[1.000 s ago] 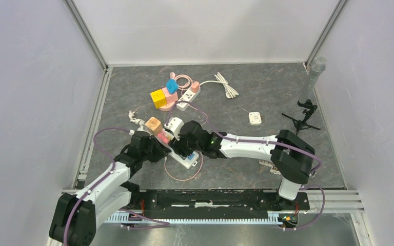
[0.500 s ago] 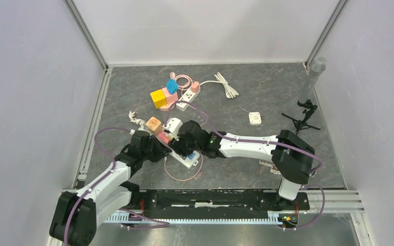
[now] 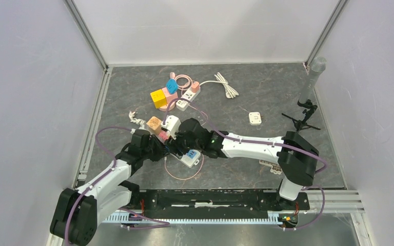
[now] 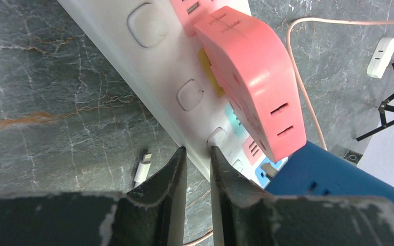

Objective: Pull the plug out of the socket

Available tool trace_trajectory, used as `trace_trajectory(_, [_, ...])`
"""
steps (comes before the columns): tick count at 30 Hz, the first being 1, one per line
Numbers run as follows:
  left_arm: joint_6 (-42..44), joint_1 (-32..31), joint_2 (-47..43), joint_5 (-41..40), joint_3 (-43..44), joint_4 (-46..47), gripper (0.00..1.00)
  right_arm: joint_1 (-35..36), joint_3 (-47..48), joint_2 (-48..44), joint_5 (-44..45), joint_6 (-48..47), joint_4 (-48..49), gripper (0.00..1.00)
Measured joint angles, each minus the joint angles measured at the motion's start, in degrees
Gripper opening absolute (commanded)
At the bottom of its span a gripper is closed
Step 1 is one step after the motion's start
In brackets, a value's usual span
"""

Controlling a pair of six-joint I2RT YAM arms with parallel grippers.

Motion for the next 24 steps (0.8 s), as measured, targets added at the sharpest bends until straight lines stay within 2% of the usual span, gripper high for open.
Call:
trace_trajectory(8, [0.4, 0.0, -1.8, -0.7, 1.3, -3.4, 0.31, -1.5, 0.3, -5.3, -1.7, 0.2, -0.7, 0.0])
trace_trajectory(15, [2.6, 0.0, -8.1, -1.7, 6.0, -13.5, 0.44, -7.0, -2.5, -18.5, 2.2, 1.2, -3.1, 0.0])
trace_trajectory(19, [4.0, 0.0, -10.6, -2.7, 10.4, -17.2, 0.61, -10.5, -5.4, -24.2, 9.0, 1.3, -5.3, 0.0])
trace_trajectory(24, [6.3, 0.0, -15.9, -8.1, 14.0, -22.9, 0.88, -14.9, -8.0, -25.1, 22.1, 1.2, -12.4, 0.0])
